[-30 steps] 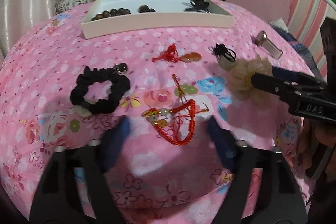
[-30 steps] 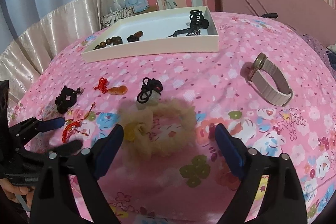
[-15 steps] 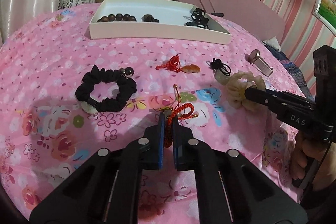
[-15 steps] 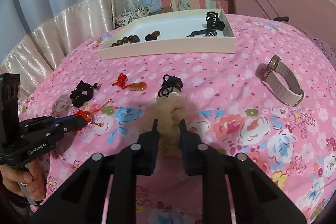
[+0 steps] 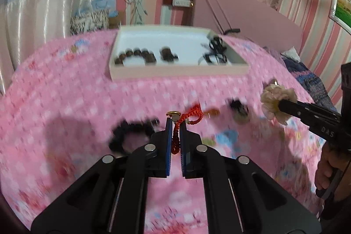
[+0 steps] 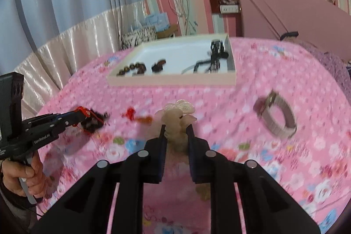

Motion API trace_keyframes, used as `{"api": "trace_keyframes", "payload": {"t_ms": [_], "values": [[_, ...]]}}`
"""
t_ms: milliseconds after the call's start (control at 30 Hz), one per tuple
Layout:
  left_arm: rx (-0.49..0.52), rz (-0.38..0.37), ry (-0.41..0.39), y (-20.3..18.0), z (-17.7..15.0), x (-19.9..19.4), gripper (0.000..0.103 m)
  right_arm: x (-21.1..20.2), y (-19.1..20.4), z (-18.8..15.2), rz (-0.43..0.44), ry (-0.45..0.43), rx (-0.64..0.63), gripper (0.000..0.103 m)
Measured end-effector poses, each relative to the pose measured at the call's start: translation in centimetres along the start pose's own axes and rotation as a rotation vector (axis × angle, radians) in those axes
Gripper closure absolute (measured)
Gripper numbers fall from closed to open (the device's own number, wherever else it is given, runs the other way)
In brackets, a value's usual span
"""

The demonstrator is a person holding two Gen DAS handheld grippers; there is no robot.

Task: Organize jewelry
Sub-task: 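Carry the red bracelet and cream scrunchie into the white tray and open both tools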

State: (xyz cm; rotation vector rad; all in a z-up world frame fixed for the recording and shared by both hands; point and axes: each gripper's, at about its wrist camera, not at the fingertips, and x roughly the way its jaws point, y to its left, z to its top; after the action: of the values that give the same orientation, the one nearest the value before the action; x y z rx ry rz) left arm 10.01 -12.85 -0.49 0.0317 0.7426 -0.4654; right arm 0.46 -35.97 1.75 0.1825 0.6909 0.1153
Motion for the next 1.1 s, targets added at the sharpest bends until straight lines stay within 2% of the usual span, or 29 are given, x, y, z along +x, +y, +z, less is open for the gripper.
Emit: {"api": "trace_keyframes", "payload": {"t_ms": [267,367,567,767,900,1100], "values": [[-0.006,0.021,-0.076,0.7,6.2,0.6,0.099,0.6,0.3,5.1,0.020,-0.074,0.000,0.086],[-0.044,0.003,-0.095,1.4,8.6,1.5,0.099,1.7,0.4,7.2,0.034,-0.092,0.010,0.086],[-0.087,-0.027,-0.066,3.2,12.8,5.3,0.099,5.1,0.5,11.0,0.053,-0.100,0.017,0.086],[-0.069,0.047,-0.036,4.7,15.9,10.3,0.099,9.7,-0.3,15.2,0.066,-0.091,0.048,0.091],[-0.112,0.069,-0.002,6.3,17.4,14.0,0.099,13.2,-0.8,16.3,0.063,-0.063,0.048,0.094],[-0.106,0.081,0.032,6.9,18.5,18.0,0.099,18.5,-1.2,17.4,0.086,0.000,0.041,0.096]]}}
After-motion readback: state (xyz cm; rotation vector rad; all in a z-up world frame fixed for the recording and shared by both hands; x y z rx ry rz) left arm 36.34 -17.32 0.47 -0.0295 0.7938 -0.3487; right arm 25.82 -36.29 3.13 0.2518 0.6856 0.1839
